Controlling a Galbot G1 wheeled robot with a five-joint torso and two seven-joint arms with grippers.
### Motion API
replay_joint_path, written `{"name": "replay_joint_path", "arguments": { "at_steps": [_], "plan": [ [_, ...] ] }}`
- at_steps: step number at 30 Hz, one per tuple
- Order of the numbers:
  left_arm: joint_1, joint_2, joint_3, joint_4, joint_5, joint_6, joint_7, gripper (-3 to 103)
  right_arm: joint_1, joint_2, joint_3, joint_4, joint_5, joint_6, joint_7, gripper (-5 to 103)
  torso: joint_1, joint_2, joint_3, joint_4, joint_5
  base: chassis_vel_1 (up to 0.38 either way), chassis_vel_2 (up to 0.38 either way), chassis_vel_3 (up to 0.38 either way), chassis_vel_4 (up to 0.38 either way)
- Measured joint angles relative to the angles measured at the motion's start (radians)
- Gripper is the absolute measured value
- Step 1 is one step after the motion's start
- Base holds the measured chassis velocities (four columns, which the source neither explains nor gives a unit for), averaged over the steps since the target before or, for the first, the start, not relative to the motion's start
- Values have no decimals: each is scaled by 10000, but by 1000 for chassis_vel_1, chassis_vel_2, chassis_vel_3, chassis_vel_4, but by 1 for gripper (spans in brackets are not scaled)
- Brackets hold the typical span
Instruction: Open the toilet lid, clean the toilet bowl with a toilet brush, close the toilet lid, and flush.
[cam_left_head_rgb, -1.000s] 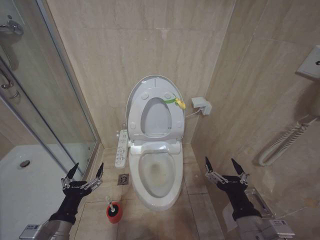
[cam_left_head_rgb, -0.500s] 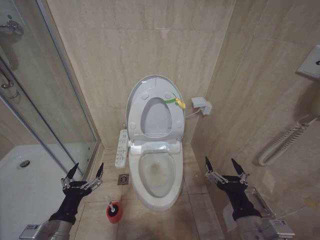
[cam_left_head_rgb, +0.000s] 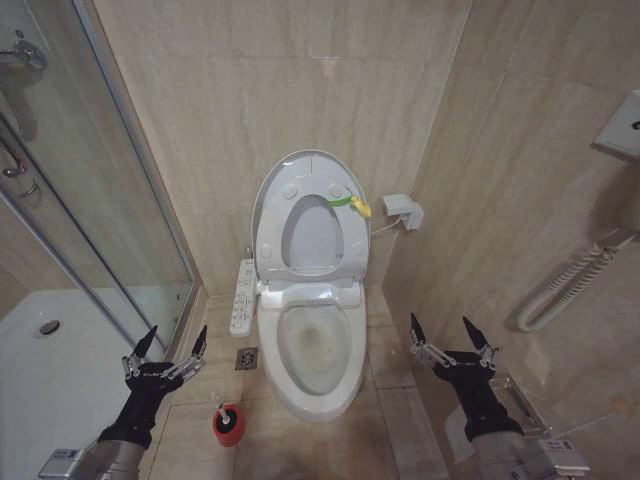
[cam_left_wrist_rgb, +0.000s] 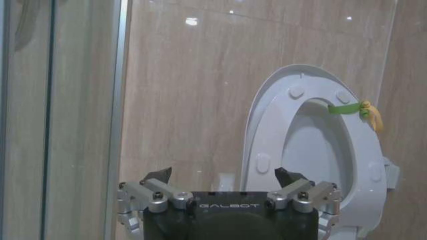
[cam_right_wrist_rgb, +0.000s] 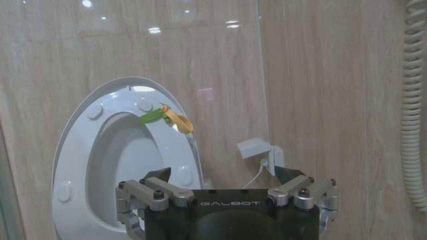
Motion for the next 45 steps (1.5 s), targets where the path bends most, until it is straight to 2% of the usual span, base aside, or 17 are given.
{"name": "replay_joint_path", "arguments": {
  "at_steps": [45],
  "plan": [
    [0, 0, -1, 0, 0, 0, 0, 100, 0, 3, 19, 1, 0, -34, -16, 100, -3, -6, -3, 0, 0, 0, 0, 0, 0]
  ]
}}
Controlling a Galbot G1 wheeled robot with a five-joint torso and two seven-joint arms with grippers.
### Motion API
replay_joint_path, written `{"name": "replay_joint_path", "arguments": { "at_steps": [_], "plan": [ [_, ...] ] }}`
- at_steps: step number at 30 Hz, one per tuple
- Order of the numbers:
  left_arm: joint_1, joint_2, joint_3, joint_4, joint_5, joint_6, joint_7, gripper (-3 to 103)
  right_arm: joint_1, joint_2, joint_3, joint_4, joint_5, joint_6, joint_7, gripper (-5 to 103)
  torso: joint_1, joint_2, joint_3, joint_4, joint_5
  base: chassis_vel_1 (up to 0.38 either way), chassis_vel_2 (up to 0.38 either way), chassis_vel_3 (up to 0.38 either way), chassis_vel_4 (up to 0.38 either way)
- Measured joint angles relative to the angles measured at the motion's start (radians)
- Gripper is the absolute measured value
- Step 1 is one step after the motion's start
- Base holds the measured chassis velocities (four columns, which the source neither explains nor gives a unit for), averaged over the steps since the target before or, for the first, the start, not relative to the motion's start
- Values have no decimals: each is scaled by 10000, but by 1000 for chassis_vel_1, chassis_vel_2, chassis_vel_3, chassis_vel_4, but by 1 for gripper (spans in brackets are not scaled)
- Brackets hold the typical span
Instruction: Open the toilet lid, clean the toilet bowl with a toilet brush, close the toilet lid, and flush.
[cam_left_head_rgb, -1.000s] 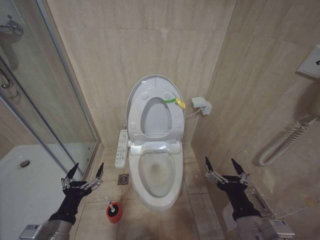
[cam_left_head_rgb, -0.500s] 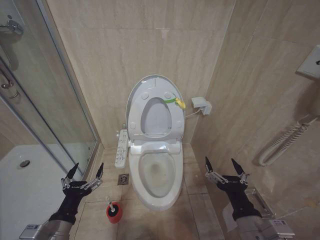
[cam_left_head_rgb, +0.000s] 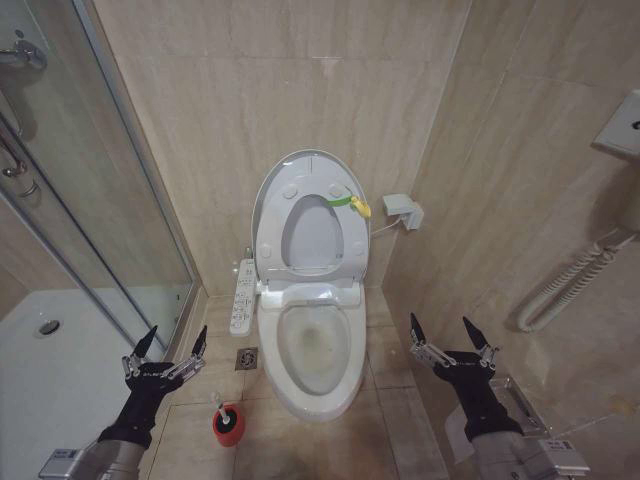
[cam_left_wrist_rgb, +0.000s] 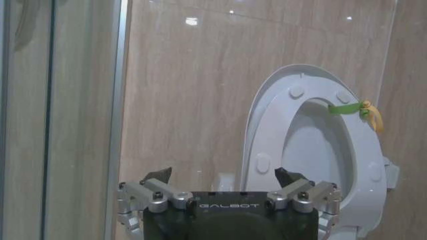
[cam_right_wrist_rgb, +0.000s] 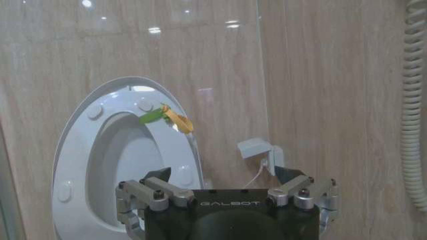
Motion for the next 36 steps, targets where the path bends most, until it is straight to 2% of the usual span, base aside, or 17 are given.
{"name": "replay_joint_path", "arguments": {
  "at_steps": [1, 4, 5, 7, 8, 11, 14, 21, 24, 25, 27, 29, 36],
  "plan": [
    [0, 0, 0, 0, 0, 0, 0, 100, 0, 0, 0, 0, 0, 0, 0, 100, 0, 0, 0, 0, 0, 0, 0, 0, 0],
    [0, 0, 0, 0, 0, 0, 0, 100, 3, 101, 479, 0, 33, -763, -448, 100, 0, 0, 0, 0, 0, 0, 0, 0, 0],
    [0, 0, 0, 0, 0, 0, 0, 100, 3, 101, 479, 0, 33, -763, -448, 100, 0, 0, 0, 0, 0, 0, 0, 0, 0],
    [0, 0, 0, 0, 0, 0, 0, 100, 9, 234, 1085, 0, 116, -1723, -1020, 100, 0, 0, 0, 0, 0, 0, 0, 0, 0],
    [0, 0, 0, 0, 0, 0, 0, 100, 9, 234, 1085, 0, 116, -1723, -1020, 100, 0, 0, 0, 0, 0, 0, 0, 0, 0],
    [0, 0, 0, 0, 0, 0, 0, 100, 17, 404, 1888, 0, 228, -2996, -1782, 100, 0, 0, 0, -1, 0, 0, 0, 0, 0],
    [0, 0, 0, 0, 0, 0, 0, 100, 19, 437, 2036, 0, 253, -3244, -1930, 100, 0, 0, 0, 0, 1, 0, 0, 0, 0],
    [-1, 0, 0, 0, 0, 0, 0, 100, 21, 443, 2051, 0, 332, -3256, -1973, 100, 0, 0, 0, 0, 1, 0, 0, 0, 0],
    [0, 0, 0, 0, 0, 0, 0, 100, -68, 439, 1857, 0, 1468, -2369, -2122, 100, 0, 0, 0, 0, 1, 0, 0, 0, 0],
    [0, 0, 0, 0, 0, 0, 0, 100, -68, 439, 1857, 0, 1468, -2369, -2122, 100, 0, 0, 0, 0, 1, 0, 0, 0, 0],
    [0, 0, 0, 0, 0, 0, 0, 100, -84, 399, 1765, 0, 1962, -1920, -2167, 100, 0, 0, 0, -2, 0, 0, 0, 0, 0],
    [0, 1, 0, 0, 0, 0, 0, 100, 149, 202, 1766, -1, 1910, -1798, -2019, 100, 0, 0, 0, 3, 0, 0, 0, 0, 0],
    [0, 0, 0, 0, 0, 0, -2, 100, 1004, -366, 1579, -64, 1556, -1804, -1603, 100, 0, 0, -1, -1, 0, 0, 0, 0, 0]
  ]
}}
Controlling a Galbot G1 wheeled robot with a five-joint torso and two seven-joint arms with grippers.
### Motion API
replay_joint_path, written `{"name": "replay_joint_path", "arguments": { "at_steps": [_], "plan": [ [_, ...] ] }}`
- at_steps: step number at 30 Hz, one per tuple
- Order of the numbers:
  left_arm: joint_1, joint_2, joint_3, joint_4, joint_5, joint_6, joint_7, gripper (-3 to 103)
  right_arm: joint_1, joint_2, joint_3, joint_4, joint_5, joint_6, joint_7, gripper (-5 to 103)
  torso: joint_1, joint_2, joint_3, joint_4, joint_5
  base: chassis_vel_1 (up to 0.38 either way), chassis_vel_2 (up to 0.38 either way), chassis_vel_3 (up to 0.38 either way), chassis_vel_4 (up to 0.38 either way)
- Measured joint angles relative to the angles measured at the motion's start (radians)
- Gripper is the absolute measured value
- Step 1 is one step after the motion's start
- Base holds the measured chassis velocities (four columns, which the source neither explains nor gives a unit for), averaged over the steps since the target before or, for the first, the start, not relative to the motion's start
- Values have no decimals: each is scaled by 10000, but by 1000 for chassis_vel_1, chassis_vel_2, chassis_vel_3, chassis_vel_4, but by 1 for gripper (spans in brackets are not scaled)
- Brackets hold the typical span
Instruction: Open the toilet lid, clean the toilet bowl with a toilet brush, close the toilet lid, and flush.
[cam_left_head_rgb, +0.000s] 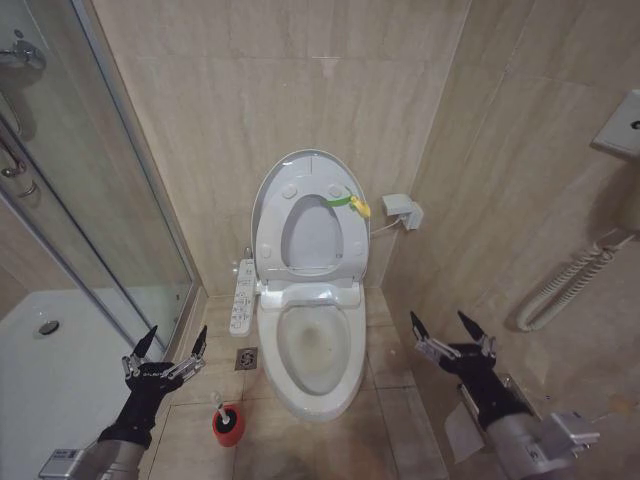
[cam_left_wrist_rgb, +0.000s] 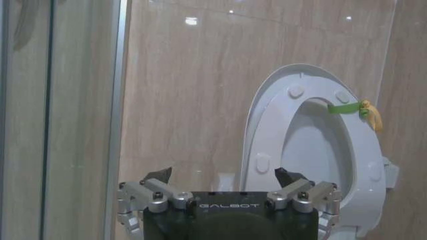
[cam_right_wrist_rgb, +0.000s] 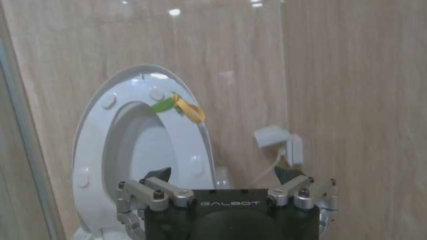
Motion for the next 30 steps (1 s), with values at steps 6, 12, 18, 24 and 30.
{"name": "replay_joint_path", "arguments": {
  "at_steps": [6, 12, 18, 24, 30],
  "plan": [
    [0, 1, 0, 0, 0, 0, 1, 100, 1279, -855, -88, -608, 466, -227, 370, 100, 0, -1, 1, 3, 2, 0, 0, 0, 0],
    [0, 0, 0, 0, 0, 0, 1, 100, 2110, -1222, -327, -1249, 676, -245, 480, 100, 1, -1, 1, 2, 3, 0, 0, 0, 0],
    [0, 0, 0, 0, 0, 0, 1, 100, 2483, -1336, -440, -1534, 812, -271, 558, 100, 0, -1, 1, 0, 1, 0, 0, 0, 0],
    [0, 0, 0, 0, 0, 0, 2, 100, 3575, -1479, -763, -2627, 825, -349, 665, 100, 0, -1, 1, 1, 2, 0, 0, 0, 0],
    [0, 0, -1, 0, 0, 0, 0, 100, 5029, -1663, -1017, -3834, 826, -403, 757, 100, 1, -1, 1, 3, 1, 0, 0, 0, 0]
  ]
}}
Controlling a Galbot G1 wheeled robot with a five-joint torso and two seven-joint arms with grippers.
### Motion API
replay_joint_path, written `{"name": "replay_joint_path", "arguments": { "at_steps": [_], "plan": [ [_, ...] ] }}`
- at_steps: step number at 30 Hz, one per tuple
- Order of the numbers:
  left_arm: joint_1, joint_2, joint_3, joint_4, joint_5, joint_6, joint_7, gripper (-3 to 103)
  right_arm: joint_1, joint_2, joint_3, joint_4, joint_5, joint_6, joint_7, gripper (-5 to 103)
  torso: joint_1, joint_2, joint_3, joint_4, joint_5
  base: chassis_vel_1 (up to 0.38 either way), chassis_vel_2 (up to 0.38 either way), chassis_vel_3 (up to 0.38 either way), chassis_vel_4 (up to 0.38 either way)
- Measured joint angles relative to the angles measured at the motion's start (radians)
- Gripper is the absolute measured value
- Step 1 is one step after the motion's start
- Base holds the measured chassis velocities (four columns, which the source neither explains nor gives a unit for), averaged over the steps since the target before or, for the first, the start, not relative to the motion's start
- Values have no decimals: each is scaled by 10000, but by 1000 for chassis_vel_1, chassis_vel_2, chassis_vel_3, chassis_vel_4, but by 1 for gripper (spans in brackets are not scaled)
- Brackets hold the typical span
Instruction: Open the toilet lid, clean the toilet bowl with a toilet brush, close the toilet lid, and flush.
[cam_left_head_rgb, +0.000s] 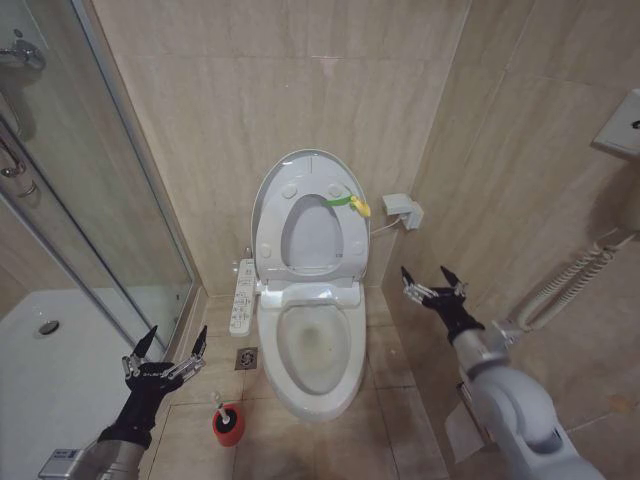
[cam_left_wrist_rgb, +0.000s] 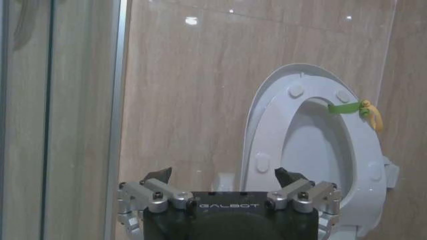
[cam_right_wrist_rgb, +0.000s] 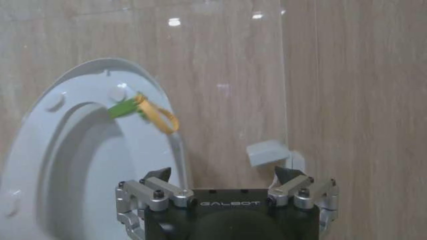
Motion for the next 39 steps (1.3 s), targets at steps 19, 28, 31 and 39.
{"name": "replay_joint_path", "arguments": {
  "at_steps": [19, 28, 31, 39],
  "plan": [
    [0, 0, 0, 0, 0, 0, 0, 100, 3901, 161, -1464, -3352, -579, 537, 114, 100, 0, 0, 0, -1, -2, 0, 0, 0, 0],
    [0, -1, 0, 0, 0, 0, 1, 100, 5694, 761, -1937, -4887, -1313, 828, 106, 100, 0, 0, 0, -2, -2, 0, 0, 0, 0],
    [0, 0, 0, 0, 0, 0, 1, 100, 6045, 877, -2011, -5275, -1436, 953, 115, 100, 0, 0, 0, -3, -3, 0, 0, 0, 0],
    [0, 0, 0, 0, 0, 0, 1, 100, 6919, 1232, -2108, -6487, -1752, 1381, 103, 100, 0, 0, 0, -1, -2, 0, 0, 0, 0]
  ]
}}
